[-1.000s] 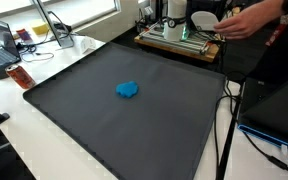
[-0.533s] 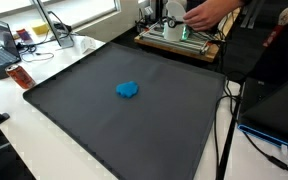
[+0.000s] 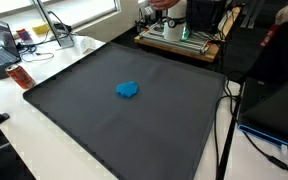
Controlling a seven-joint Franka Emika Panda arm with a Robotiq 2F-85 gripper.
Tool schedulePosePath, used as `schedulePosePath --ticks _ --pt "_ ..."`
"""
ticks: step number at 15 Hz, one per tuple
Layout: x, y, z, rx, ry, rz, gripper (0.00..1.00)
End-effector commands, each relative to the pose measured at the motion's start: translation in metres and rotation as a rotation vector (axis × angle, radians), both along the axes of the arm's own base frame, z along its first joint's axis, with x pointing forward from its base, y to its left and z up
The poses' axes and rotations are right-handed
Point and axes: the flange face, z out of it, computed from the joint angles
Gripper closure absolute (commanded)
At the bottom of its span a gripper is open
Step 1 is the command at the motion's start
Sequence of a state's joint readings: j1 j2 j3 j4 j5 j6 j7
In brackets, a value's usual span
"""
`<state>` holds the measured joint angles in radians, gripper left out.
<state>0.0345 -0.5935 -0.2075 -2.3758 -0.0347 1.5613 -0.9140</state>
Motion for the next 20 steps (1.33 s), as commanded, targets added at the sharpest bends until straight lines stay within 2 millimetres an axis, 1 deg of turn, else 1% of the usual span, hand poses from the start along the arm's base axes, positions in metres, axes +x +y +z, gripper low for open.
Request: schedulePosePath --ticks 1,2,3,6,8,11,13,20 --pt "-0.014 -0.018 0.000 0.089 0.025 0.177 0.26" --pt "-0.015 -0.023 -0.001 0.113 0.036 0.224 0.32" --pt "-0.017 -0.026 -0.001 0.138 0.047 0.270 0.41" --pt "-0.023 -0.034 -0.002 0.192 0.079 0.380 0.62" --pt "-0.025 -0.030 -0.005 0.205 0.086 0.408 0.75" --pt "-0.025 -0.029 -0.007 0.207 0.082 0.408 0.97" --pt "-0.025 -0.027 -0.006 0.210 0.082 0.410 1.00" --pt "-0.027 -0.029 -0.005 0.206 0.083 0.391 0.99"
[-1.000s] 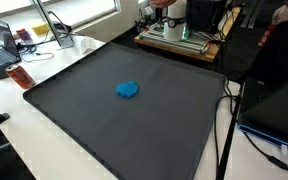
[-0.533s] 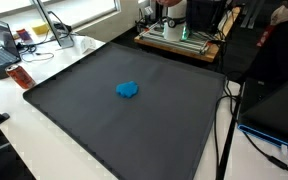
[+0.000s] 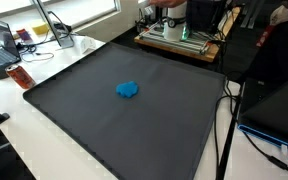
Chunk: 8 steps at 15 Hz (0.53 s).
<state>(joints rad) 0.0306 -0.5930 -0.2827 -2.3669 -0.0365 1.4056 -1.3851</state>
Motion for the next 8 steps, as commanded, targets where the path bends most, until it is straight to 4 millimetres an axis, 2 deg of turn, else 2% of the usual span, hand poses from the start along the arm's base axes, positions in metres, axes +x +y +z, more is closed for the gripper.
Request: schedulePosePath --ticks 1,4,5,8 --pt "-0.0061 -0.0043 0.0053 0.001 0.004 -0.022 0.99" --pt "-0.0087 0.0003 0.0121 -0.032 -0.001 -0.006 0.99" --pt "-0.0024 -0.0042 0.0027 -0.009 -0.003 -0.020 0.96" --pt "-0.0023 0.0010 0.0048 -0.018 -0.004 -0.008 0.96"
